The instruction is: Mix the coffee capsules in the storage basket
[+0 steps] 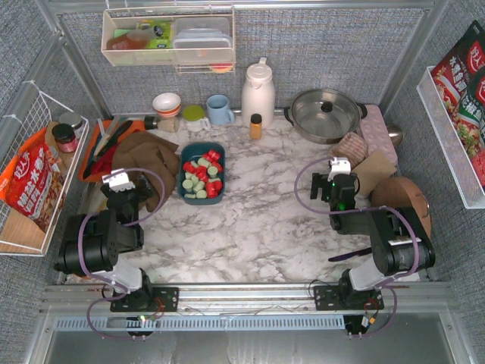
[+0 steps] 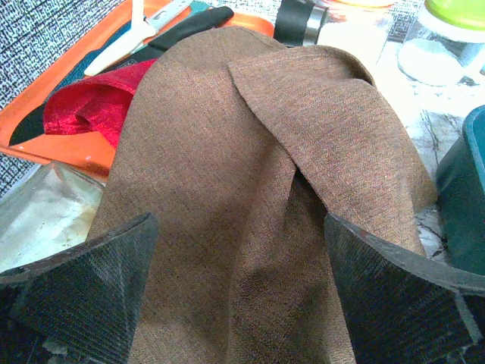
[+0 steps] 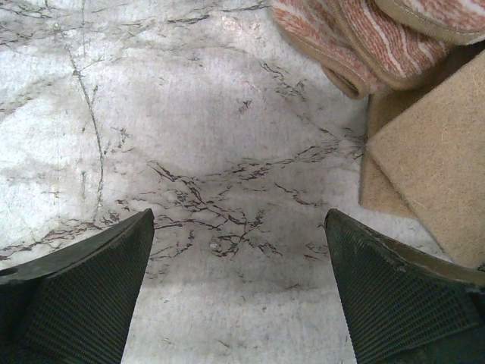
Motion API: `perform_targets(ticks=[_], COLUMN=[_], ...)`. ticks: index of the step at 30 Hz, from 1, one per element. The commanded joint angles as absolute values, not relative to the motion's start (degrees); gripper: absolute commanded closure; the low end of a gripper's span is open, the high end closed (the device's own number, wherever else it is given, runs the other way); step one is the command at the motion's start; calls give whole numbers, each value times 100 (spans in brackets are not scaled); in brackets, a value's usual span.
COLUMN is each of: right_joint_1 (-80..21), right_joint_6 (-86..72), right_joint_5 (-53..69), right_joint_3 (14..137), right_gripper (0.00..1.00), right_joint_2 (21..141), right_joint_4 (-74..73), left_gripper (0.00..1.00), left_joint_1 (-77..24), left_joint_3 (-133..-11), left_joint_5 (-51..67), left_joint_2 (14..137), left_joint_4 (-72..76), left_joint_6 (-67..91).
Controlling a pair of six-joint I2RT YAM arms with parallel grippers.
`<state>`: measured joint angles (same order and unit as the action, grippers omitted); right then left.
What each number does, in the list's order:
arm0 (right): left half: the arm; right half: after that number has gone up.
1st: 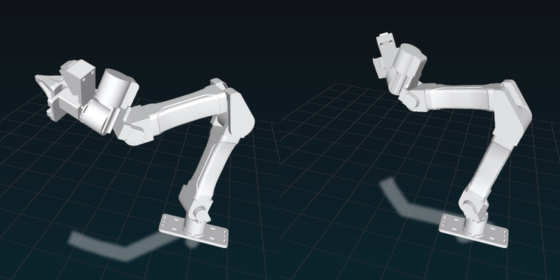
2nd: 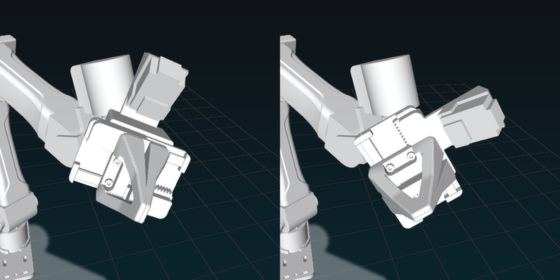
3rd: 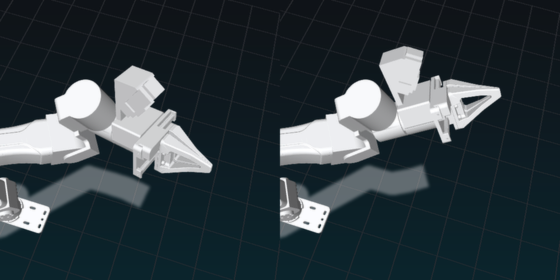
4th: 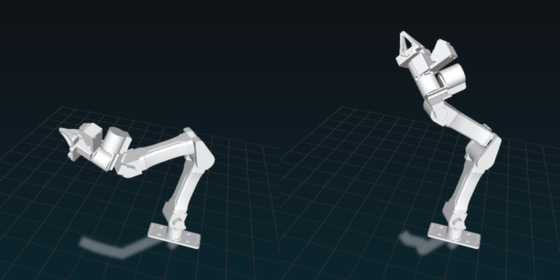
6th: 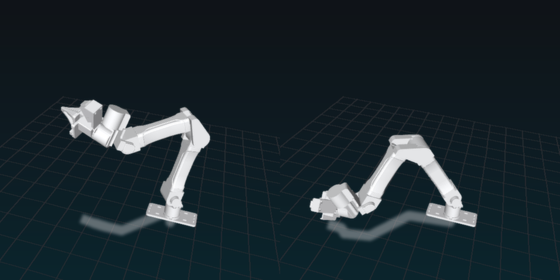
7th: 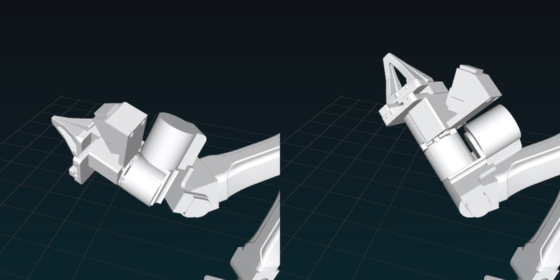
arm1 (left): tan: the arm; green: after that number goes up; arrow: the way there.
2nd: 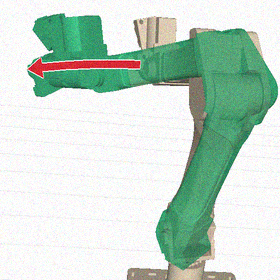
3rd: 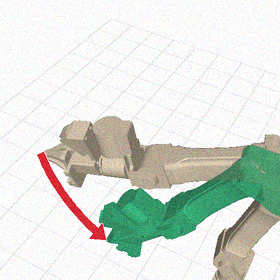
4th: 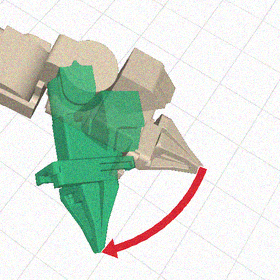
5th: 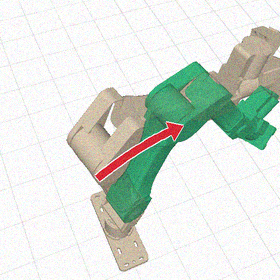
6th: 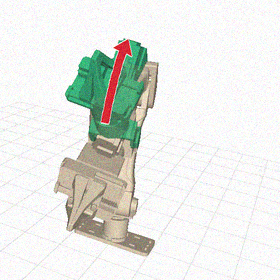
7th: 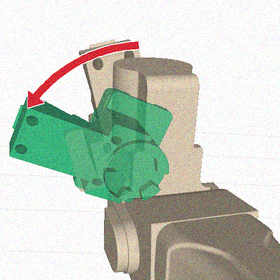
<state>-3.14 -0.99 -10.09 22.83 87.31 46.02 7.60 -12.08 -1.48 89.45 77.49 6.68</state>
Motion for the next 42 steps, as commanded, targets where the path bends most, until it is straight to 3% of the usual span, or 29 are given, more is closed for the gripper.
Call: perform_targets(ticks=[1,42], right_joint_1=[-317,-278], right_joint_6=[-116,-132], right_joint_5=[-984,-888], right_joint_3=[2329,2352], right_gripper=[1,1], right_joint_2=[8721,8728], right_joint_4=[4625,4586], left_gripper=[1,1], left_joint_1=[767,765], left_joint_3=[-1201,-1196], left_joint_5=[-105,-105], left_joint_2=[8960,8959], left_joint_4=[7910,7905], left_joint_6=[703,703])
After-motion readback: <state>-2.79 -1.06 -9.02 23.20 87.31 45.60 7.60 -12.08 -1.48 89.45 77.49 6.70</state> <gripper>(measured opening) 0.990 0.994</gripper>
